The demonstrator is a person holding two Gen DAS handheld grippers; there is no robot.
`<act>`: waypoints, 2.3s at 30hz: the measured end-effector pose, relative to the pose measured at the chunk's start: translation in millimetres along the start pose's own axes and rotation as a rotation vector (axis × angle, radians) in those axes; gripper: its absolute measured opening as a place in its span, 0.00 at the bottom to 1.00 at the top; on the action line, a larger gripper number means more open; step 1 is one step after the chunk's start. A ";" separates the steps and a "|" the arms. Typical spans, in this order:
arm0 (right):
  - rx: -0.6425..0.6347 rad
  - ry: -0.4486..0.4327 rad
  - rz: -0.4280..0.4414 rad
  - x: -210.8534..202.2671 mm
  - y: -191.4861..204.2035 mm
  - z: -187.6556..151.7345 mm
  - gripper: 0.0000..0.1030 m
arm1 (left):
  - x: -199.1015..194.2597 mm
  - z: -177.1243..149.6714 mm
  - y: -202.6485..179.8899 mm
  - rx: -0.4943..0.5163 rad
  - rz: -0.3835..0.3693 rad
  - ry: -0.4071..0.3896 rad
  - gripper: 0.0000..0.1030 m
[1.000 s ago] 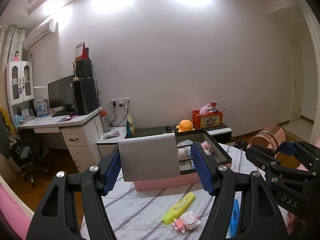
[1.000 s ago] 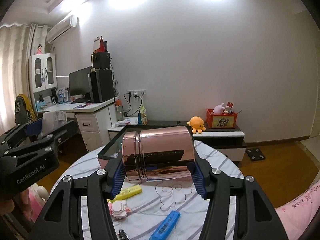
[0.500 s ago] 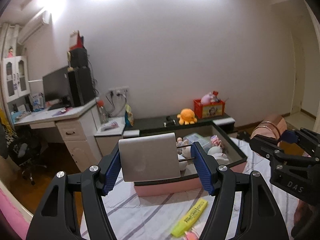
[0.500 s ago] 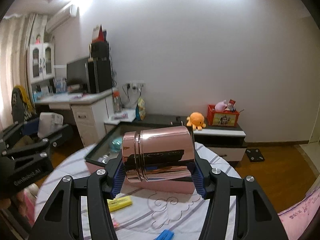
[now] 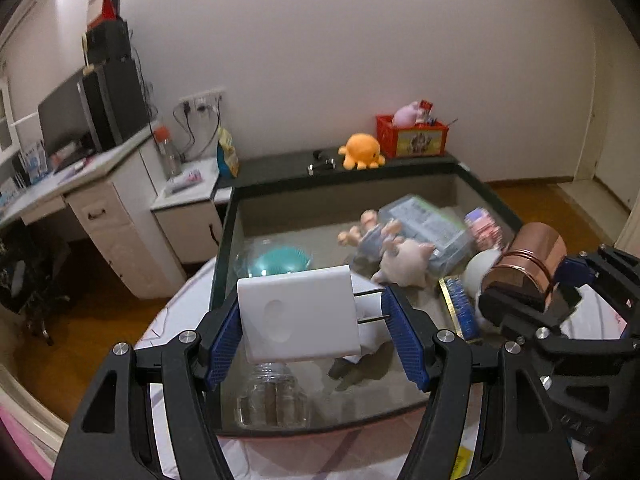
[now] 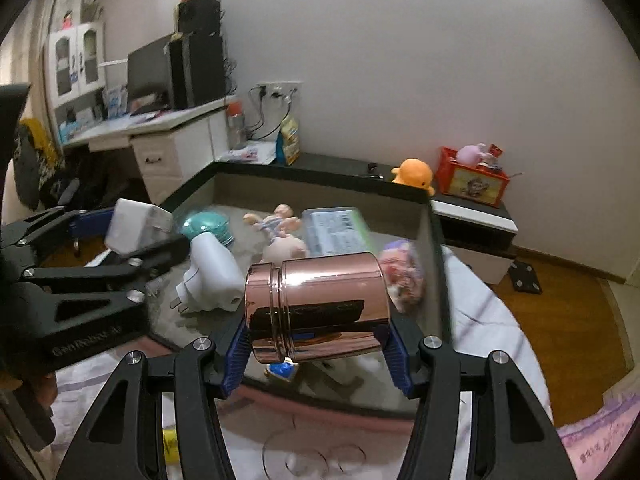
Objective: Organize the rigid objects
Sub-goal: 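Carry the charger and copper cup over the pink box and lower them, then open both tools and withdraw them from the box toward the bed items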
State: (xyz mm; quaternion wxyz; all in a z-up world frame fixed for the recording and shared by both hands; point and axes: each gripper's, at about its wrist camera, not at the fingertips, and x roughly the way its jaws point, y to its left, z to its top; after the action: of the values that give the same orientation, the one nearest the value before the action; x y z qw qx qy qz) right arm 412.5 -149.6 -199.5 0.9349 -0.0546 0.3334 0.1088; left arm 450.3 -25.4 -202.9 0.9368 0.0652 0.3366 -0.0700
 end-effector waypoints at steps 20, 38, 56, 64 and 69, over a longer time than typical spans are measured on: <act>0.004 -0.118 -0.002 -71.9 13.3 5.4 0.80 | -96.2 -13.5 19.8 -0.075 0.039 -0.164 1.00; 0.080 -0.442 -0.106 -271.4 34.5 -71.0 1.00 | -295.5 -97.4 -23.8 -0.048 0.089 -0.436 1.00; 0.108 -0.501 -0.164 -317.3 50.8 -116.3 1.00 | -345.1 -131.5 -37.9 -0.029 0.103 -0.497 1.00; 0.108 -0.478 -0.165 -311.5 52.3 -123.3 1.00 | -332.1 -136.1 -33.9 -0.024 0.119 -0.451 1.00; 0.121 -0.416 -0.171 -292.3 48.2 -129.4 1.00 | -307.2 -143.0 -22.4 -0.040 0.119 -0.375 1.00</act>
State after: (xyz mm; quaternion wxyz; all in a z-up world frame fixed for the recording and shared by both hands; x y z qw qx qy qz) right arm 101.4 -174.3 -115.1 0.9909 -0.0029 0.1337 0.0178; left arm 123.0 3.6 -117.5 0.9867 0.0519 0.1531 -0.0189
